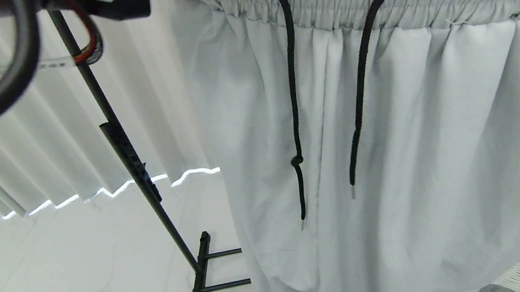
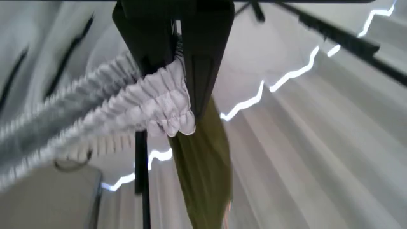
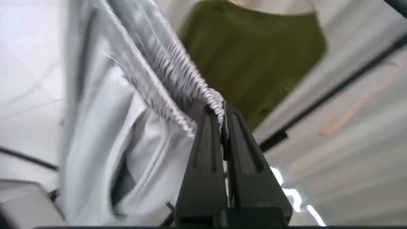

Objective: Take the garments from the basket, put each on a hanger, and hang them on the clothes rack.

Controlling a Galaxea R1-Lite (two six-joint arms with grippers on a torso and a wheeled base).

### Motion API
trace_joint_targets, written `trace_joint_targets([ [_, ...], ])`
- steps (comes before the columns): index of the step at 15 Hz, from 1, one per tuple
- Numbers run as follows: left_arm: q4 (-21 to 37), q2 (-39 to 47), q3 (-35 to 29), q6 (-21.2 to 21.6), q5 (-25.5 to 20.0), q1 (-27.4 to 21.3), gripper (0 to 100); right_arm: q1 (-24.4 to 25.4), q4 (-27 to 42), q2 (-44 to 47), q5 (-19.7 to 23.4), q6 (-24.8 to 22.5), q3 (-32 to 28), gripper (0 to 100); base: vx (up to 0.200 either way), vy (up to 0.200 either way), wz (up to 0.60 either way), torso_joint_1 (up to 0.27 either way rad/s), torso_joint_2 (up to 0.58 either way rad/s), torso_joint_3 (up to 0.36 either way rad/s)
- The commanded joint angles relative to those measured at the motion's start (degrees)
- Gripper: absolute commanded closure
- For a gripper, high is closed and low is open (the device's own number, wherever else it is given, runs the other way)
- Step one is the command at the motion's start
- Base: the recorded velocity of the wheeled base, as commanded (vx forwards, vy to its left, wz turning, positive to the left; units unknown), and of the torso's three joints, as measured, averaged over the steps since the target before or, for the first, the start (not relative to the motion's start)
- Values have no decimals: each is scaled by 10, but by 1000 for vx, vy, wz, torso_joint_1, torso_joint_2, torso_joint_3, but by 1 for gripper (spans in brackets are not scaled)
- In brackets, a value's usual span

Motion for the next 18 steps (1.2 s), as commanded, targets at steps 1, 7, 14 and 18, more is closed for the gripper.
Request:
trace_joint_targets([
  [1, 57, -55, 0, -14, 0, -2, 100, -54, -21, 15, -9, 1, 2, 100, 0, 0, 0, 0, 0, 0],
  [7, 188, -170, 6, -69, -12, -161, 100, -119, -314, 164, -9, 8, 7, 100, 0, 0, 0, 0, 0, 0],
  [14, 188, -182, 11, -66, -11, -206, 100, -116, -329, 174, -10, 7, -2, 100, 0, 0, 0, 0, 0, 0],
  [18, 161, -133, 18, -49, 36, -93, 100, -119, -251, 136, -14, 5, -26, 100, 0, 0, 0, 0, 0, 0],
])
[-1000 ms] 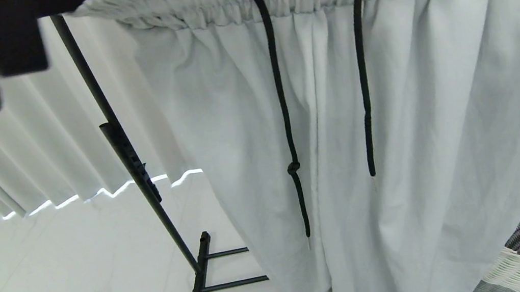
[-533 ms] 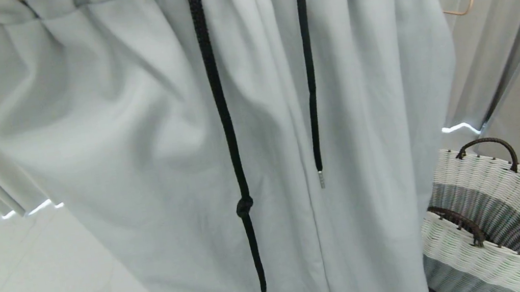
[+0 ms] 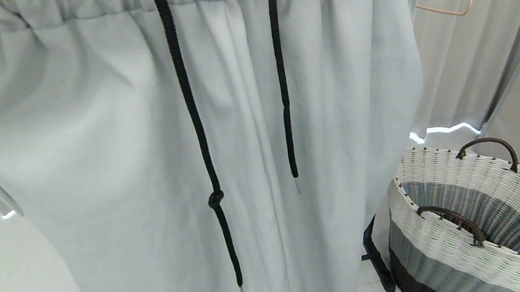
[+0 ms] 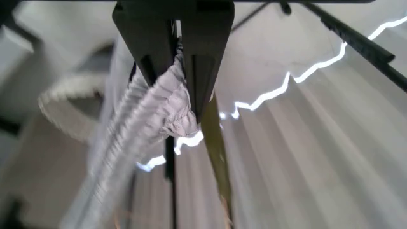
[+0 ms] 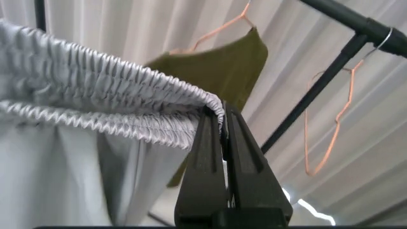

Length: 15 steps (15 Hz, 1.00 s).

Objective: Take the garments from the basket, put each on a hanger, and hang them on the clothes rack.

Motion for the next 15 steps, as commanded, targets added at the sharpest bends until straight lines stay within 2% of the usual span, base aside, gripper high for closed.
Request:
trace_joint_targets([
  [1, -55, 52, 0, 3, 9, 70, 100, -1, 32, -36, 0, 2, -2, 100, 0, 0, 0, 0, 0, 0],
  [2, -91, 68, 5, 4, 11, 74, 100, -1, 62, -55, -1, 3, 22, 100, 0, 0, 0, 0, 0, 0],
  [4, -113, 83, 8, 5, 20, 84, 100, 3, 67, -76, -3, 1, 65, 100, 0, 0, 0, 0, 0, 0],
  [9, -113, 81, 11, 4, 20, 84, 100, 5, 36, -72, -1, 1, 56, 100, 0, 0, 0, 0, 0, 0],
  [11, -113, 81, 12, 13, 20, 84, 100, 31, 20, -72, -2, 1, 65, 100, 0, 0, 0, 0, 0, 0],
  [15, -115, 82, 12, 20, 19, 84, 100, 32, 20, -76, -2, 1, 69, 100, 0, 0, 0, 0, 0, 0],
])
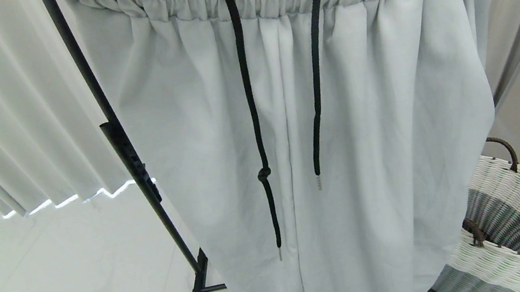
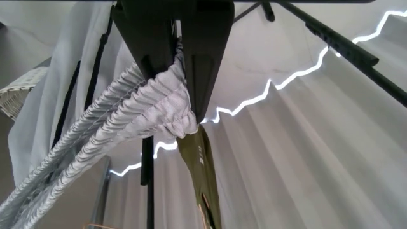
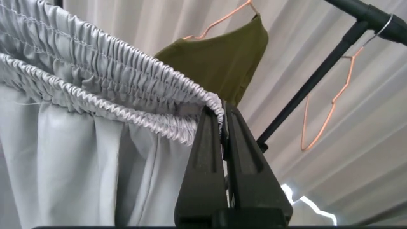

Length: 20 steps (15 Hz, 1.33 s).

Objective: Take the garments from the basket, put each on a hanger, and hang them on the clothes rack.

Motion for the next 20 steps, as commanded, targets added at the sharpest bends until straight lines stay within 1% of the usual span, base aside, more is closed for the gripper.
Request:
trace_joint_targets([
  [1, 0, 1, 1, 0, 1, 0, 100, 1, 0, -2, 1, 0, 1, 100, 0, 0, 0, 0, 0, 0],
  [4, 0, -5, 21, 0, 1, 0, 100, 1, 1, -2, 1, 0, 1, 100, 0, 0, 0, 0, 0, 0],
  [6, -1, -5, 21, 0, 1, 0, 100, 1, 3, -3, 0, 1, 1, 100, 0, 0, 0, 0, 0, 0],
  [7, -1, -6, 20, 0, 1, 0, 100, 1, 3, -4, 0, 1, 2, 0, 0, 0, 0, 0, 0, 0],
  [9, -1, -6, 20, 0, 2, 5, 100, 2, 4, -9, 1, 0, 9, 0, 0, 0, 0, 0, 0, 0],
  [12, -1, -5, 25, 0, 3, 74, 100, 30, 4, -43, 1, 2, 43, 0, 0, 0, 0, 0, 0, 0],
  [14, -1, -6, 47, 0, 4, 139, 100, 62, 6, -58, 1, 3, 49, 0, 0, 0, 0, 0, 0, 0],
  [15, -1, -8, 47, 1, 4, 148, 100, 63, 7, -60, 1, 2, 50, 0, 0, 0, 0, 0, 0, 0],
  [17, -1, -11, 50, 1, 4, 148, 100, 65, 6, -58, 2, 2, 48, 0, 0, 0, 0, 0, 0, 0],
  [18, -1, -11, 49, 2, 4, 148, 100, 64, 7, -57, 0, 2, 46, 0, 0, 0, 0, 0, 0, 0],
  [19, -1, -12, 48, 4, 7, 149, 100, 50, 16, -61, -1, 1, 49, 0, 0, 0, 0, 0, 0, 0],
  [20, 0, -18, 48, 22, 19, 149, 100, 6, 37, -67, -2, 2, 50, 0, 0, 0, 0, 0, 0, 0],
])
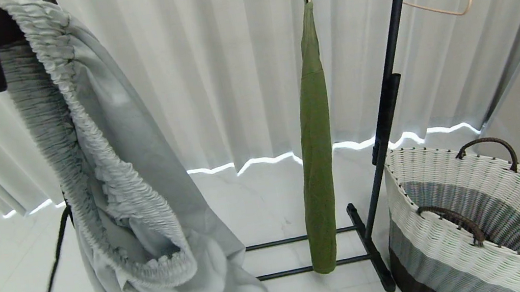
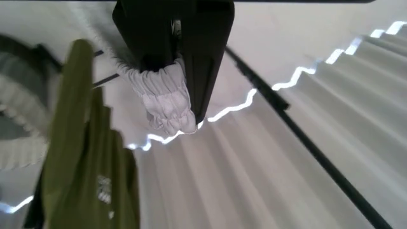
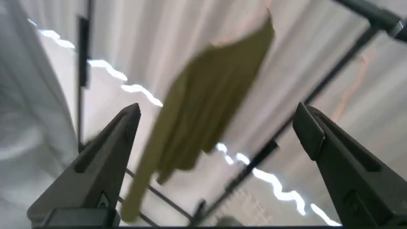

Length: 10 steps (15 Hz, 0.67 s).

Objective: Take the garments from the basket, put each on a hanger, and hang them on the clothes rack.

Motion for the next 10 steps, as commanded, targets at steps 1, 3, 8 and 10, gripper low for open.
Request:
trace_joint_targets([
  [1, -1, -22, 5, 40, 14, 3, 100, -128, 67, -17, 0, 0, -3, 0, 0, 0, 0, 0, 0, 0],
  [3, -1, -38, 20, 64, 12, 20, 100, -228, 158, -22, 0, 1, -34, 0, 0, 0, 0, 0, 0, 0],
  [8, -1, -75, 69, 62, 12, 28, 100, -299, 201, -8, 1, 168, -19, 0, 0, 0, 0, 0, 0, 0],
  [10, -1, -78, 76, 60, 12, 28, 100, -300, 203, -11, -44, 194, 9, 0, 0, 0, 0, 0, 0, 0],
])
